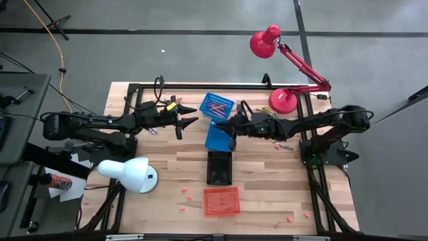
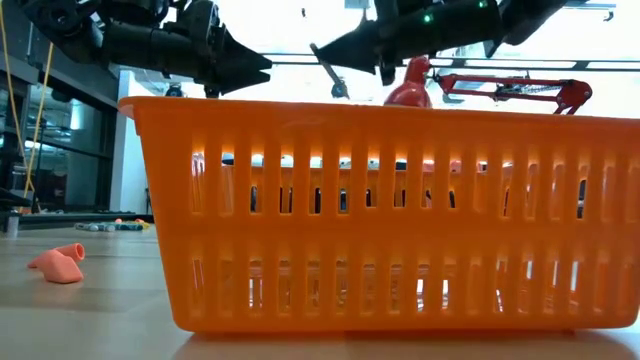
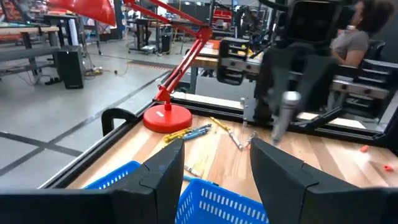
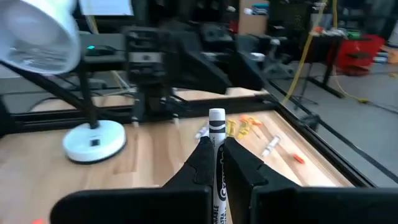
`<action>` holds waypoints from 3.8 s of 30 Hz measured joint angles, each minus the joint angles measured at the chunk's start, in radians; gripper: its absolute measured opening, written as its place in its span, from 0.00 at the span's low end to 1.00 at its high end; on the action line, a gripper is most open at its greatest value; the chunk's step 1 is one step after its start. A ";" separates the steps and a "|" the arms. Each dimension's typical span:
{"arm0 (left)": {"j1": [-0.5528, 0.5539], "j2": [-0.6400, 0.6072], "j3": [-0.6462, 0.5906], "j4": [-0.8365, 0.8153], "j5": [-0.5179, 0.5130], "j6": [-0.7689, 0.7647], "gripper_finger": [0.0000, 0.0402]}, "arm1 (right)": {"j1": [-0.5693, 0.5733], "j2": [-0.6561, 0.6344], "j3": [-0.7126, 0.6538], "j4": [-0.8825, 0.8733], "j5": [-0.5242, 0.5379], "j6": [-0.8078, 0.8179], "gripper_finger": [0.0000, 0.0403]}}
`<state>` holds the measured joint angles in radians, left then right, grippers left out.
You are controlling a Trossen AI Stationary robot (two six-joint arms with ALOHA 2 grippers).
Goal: Sort crayons
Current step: Put the white crayon into the black bin
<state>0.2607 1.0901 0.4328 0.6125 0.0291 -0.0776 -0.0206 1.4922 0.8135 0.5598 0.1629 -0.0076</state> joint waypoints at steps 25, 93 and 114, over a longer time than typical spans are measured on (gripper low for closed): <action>-0.002 0.000 0.001 0.005 0.006 0.002 0.43 | 0.140 0.001 0.001 -0.249 -0.279 0.074 0.01; -0.010 0.000 0.001 -0.048 -0.060 0.075 0.43 | 0.011 -0.052 -0.079 0.068 0.020 -0.068 0.49; 0.268 0.194 0.187 -0.772 -0.692 -0.435 0.43 | -0.001 -0.051 -0.079 0.045 0.013 -0.060 0.49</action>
<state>0.5292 1.2838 0.6201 -0.1595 -0.6630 -0.5128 -0.0219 1.4410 0.7345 0.6049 0.1761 -0.0677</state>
